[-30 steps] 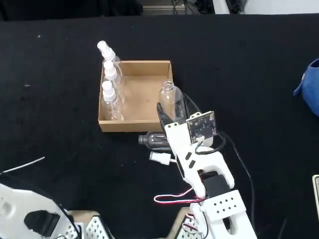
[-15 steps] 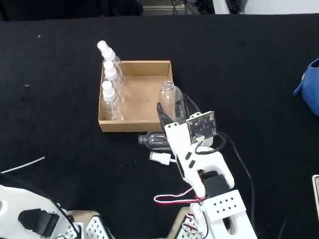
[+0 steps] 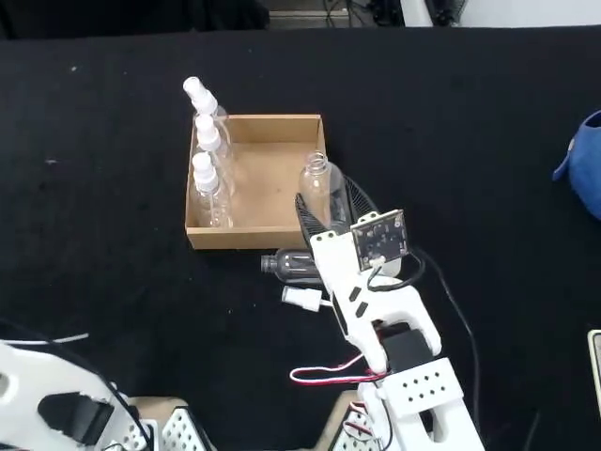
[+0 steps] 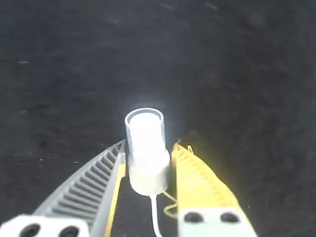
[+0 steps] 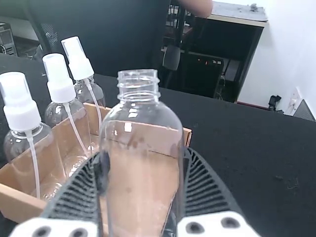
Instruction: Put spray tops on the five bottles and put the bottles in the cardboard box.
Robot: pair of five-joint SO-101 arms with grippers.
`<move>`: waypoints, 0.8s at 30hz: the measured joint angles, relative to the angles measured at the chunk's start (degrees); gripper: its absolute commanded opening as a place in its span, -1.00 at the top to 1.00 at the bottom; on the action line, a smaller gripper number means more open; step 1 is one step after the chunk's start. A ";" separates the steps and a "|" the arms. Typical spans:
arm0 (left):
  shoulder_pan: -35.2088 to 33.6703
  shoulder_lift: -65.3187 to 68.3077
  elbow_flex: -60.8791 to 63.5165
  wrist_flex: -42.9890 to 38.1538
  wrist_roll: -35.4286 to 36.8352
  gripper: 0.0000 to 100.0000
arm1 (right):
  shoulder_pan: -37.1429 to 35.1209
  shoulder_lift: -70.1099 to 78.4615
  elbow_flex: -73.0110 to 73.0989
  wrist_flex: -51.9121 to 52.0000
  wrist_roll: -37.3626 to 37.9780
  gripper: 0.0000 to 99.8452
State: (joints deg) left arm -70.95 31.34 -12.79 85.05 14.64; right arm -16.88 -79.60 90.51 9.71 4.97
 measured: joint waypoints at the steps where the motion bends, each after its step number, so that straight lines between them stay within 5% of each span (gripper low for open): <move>1: 1.49 0.00 0.00 0.00 -1.32 0.94 | 0.00 0.00 0.00 0.00 0.00 0.98; 11: 24.44 0.79 -6.95 0.00 -29.27 0.85 | 0.00 0.00 0.00 0.00 0.00 0.98; 16: 25.23 0.79 -7.21 0.09 -31.65 0.45 | 0.00 0.00 0.00 0.00 0.00 0.98; 24: 25.32 0.79 -7.21 0.09 -31.74 0.67 | 0.00 0.00 0.00 0.00 0.00 0.98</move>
State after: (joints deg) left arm -45.63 32.13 -20.00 85.14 -17.10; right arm -16.88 -79.60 90.51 9.71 4.97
